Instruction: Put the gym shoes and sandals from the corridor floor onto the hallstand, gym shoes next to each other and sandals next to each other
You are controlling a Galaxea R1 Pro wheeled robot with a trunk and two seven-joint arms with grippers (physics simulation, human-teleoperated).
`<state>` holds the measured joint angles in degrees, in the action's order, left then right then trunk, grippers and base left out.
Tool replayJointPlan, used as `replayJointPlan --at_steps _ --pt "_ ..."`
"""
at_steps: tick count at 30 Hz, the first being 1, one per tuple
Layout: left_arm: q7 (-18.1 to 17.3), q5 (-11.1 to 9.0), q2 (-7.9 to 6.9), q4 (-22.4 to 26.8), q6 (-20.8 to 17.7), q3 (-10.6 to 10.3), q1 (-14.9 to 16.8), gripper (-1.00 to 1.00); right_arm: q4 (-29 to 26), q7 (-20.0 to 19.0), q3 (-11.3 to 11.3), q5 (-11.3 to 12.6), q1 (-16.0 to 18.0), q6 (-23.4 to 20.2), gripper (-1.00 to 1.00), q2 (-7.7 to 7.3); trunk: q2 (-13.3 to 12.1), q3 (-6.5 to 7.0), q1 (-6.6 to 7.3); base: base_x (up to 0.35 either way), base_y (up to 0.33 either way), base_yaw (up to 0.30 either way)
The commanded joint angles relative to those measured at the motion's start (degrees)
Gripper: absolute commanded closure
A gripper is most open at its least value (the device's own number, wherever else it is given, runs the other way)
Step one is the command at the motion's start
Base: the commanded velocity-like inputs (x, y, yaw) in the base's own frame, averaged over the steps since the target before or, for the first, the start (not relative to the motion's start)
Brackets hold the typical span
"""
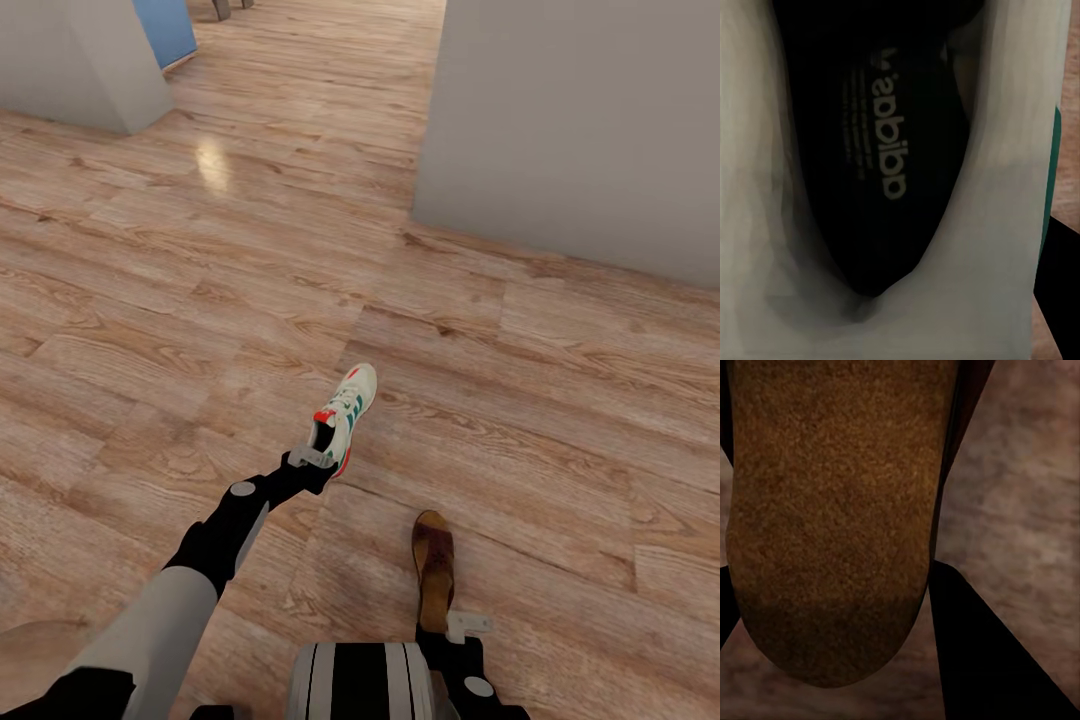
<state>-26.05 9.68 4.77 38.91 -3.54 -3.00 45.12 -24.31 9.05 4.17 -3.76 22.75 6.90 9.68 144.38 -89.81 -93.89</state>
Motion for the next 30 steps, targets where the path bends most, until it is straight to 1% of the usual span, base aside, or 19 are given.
replayJointPlan --at_steps 1,11,15,19,22,26,30 --pt "-0.2 0.2 0.01 0.1 -0.3 0.1 0.0 1.0 0.1 -0.2 0.4 0.0 0.0 0.2 1.0 0.08 0.0 -0.03 0.0 0.0 0.0 0.0" --pt "-0.2 0.2 -0.03 0.2 -0.4 0.1 0.0 1.0 0.1 -0.2 0.3 0.0 0.0 0.3 1.0 0.08 0.0 -0.03 0.0 0.0 0.0 0.0" --pt "-0.2 0.2 -0.08 0.2 -0.5 0.1 0.0 1.0 0.1 -0.2 0.2 -0.1 0.0 0.4 1.0 -0.14 0.0 0.86 0.11 0.0 0.0 0.0" --pt "-0.2 0.2 -0.29 0.2 -0.6 0.2 -0.1 1.0 0.2 -0.2 0.2 -0.1 0.0 1.8 1.0 -0.42 -0.1 1.74 0.21 0.0 0.0 0.0" --pt "-0.2 0.2 -0.41 0.1 -0.6 0.3 -0.2 1.0 0.2 -0.3 0.2 -0.1 0.0 2.0 1.0 -0.44 -0.1 2.41 0.29 0.0 0.0 0.0" --pt "-0.1 0.3 -0.49 0.2 -0.4 0.4 -1.5 1.0 0.2 -0.1 0.2 -0.1 0.0 2.1 1.0 -0.45 -0.2 3.29 0.39 0.0 0.0 0.0" --pt "-0.1 0.3 -0.58 0.1 -0.4 0.4 -1.7 1.0 0.1 -0.1 0.2 -0.1 0.0 2.1 1.0 -0.42 -0.2 4.18 0.49 0.0 0.0 0.0"
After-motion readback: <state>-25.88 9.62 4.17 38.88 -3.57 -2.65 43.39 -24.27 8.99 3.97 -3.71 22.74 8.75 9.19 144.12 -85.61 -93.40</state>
